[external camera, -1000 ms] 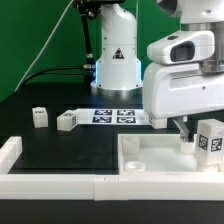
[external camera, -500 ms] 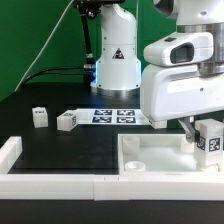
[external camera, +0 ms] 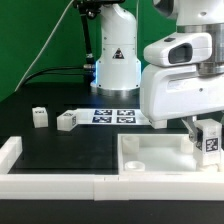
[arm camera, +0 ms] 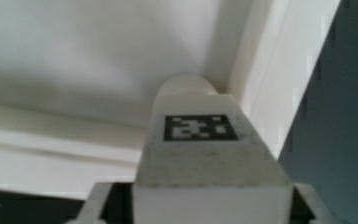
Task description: Assemble one leg
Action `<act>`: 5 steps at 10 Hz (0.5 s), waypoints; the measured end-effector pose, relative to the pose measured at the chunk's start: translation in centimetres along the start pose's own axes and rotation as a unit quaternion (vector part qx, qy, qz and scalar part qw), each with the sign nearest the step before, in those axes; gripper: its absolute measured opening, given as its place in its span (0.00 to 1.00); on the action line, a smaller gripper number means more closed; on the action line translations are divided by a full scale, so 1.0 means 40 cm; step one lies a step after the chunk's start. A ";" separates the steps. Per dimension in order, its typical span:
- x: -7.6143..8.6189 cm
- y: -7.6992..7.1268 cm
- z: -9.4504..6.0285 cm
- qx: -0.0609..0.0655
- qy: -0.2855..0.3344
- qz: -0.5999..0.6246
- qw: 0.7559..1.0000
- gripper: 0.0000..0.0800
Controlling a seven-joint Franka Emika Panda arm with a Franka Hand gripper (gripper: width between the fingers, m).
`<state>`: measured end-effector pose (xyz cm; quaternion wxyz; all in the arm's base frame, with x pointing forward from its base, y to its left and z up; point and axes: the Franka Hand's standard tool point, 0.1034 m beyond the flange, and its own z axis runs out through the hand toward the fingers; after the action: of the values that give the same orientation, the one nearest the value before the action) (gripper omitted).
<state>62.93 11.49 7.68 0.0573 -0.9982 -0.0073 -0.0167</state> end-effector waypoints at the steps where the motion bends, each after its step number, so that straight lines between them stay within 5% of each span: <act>1: 0.001 0.002 0.001 0.004 0.001 0.085 0.996 0.36; 5: 0.001 0.011 0.003 0.010 -0.002 0.371 0.929 0.36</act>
Offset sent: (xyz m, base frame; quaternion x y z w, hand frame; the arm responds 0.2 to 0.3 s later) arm -0.0006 -0.0045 -0.0097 -0.0130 -0.0178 0.2980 0.9543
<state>62.99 11.08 7.50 0.0692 -0.9290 0.3634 0.0081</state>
